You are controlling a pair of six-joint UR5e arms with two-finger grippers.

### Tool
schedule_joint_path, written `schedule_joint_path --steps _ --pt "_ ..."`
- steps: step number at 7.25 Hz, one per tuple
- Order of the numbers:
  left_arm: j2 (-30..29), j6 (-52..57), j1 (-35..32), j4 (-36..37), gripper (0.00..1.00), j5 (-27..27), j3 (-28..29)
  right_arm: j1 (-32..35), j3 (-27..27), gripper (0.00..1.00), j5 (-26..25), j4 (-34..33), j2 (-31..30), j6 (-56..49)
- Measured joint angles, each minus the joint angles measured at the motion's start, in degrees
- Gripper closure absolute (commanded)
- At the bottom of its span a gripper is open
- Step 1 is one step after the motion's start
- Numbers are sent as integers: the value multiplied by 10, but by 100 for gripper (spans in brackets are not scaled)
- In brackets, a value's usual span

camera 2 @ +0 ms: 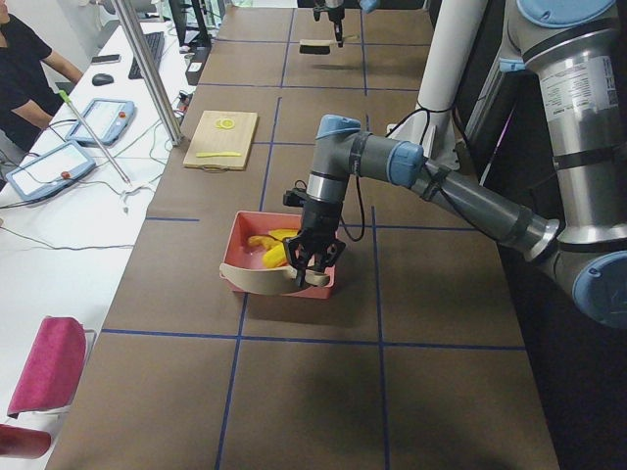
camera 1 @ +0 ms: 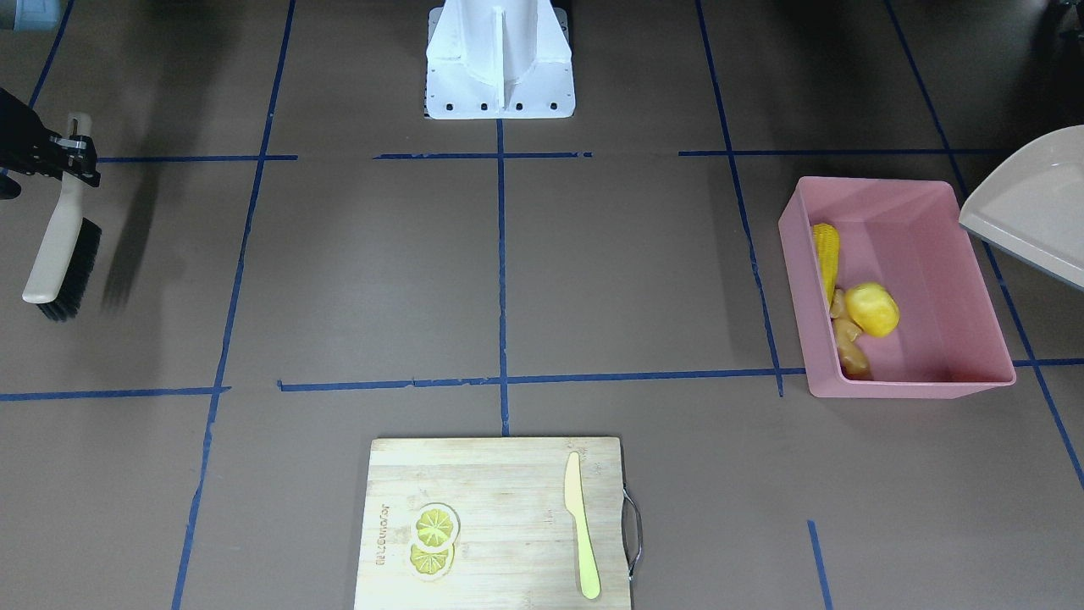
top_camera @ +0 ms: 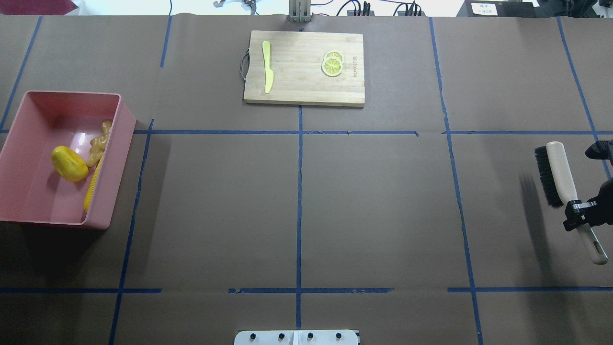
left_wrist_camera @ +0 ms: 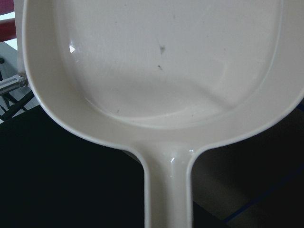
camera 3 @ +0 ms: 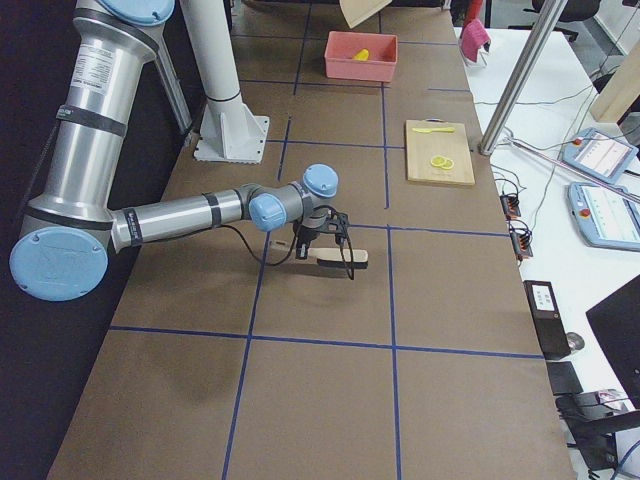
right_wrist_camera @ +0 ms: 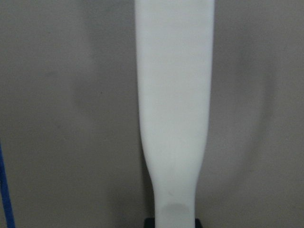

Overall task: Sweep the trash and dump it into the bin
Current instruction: 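Raise the empty dustpan with the left gripper while the right lowers the brush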

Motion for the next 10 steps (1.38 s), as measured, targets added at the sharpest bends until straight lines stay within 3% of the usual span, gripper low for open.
schedule_joint_path --steps 5,10 --pt "-11 2 0 0 97 -7 -20 -3 -36 100 43 1 3 -6" --pt "-18 1 0 0 95 -7 -45 -6 -75 95 44 1 32 -7"
